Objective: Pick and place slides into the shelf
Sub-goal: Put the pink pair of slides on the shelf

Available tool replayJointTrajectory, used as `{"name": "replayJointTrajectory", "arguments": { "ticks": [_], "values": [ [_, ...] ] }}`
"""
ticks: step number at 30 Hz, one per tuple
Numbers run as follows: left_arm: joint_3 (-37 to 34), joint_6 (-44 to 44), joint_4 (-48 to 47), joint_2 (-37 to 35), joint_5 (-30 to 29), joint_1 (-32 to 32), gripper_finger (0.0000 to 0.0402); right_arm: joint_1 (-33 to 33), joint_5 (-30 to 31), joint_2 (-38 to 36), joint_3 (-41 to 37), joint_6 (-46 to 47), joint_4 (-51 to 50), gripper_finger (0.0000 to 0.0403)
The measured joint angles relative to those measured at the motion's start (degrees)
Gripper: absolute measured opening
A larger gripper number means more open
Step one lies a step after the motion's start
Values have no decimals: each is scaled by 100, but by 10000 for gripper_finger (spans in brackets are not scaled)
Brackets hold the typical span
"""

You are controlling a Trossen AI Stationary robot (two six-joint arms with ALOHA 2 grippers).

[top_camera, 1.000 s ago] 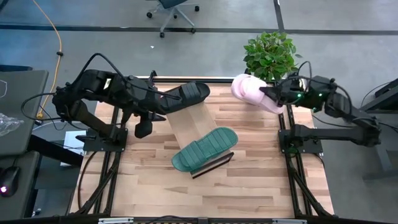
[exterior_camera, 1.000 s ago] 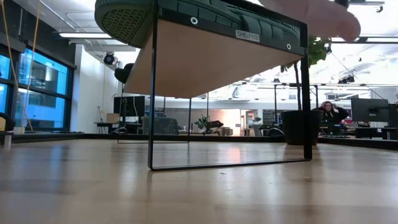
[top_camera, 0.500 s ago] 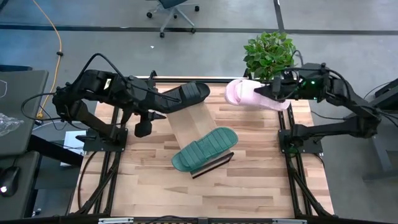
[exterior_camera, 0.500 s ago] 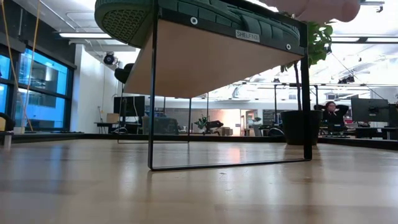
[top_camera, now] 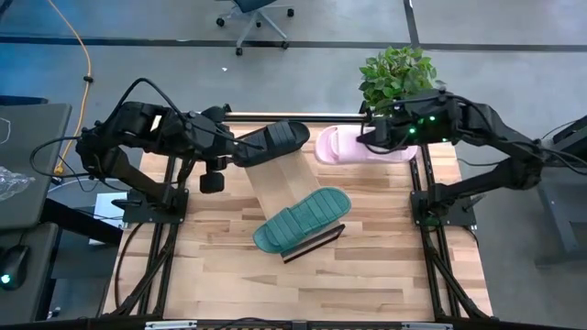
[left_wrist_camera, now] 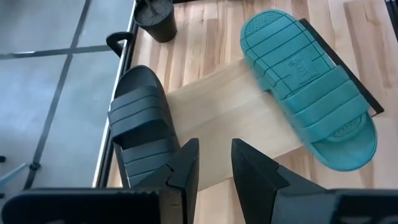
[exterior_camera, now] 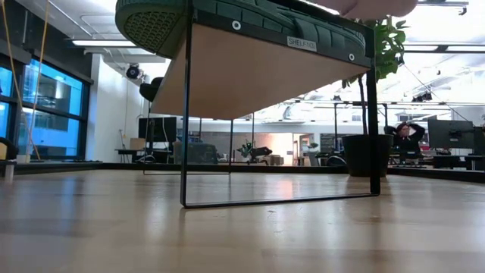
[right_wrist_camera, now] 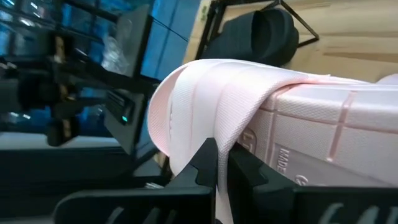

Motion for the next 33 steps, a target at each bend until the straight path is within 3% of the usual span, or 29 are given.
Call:
{"name": "replayJointTrajectory", "arguments": {
  "ticks": [21,33],
  "values": [
    [0,168,-37,-344,55,-2,83,31,343,1757,2737,-1032,-1935,0],
    [0,167,-37,-341,105,-2,83,30,-53,2374,3160,-1351,-2186,0]
  ]
}}
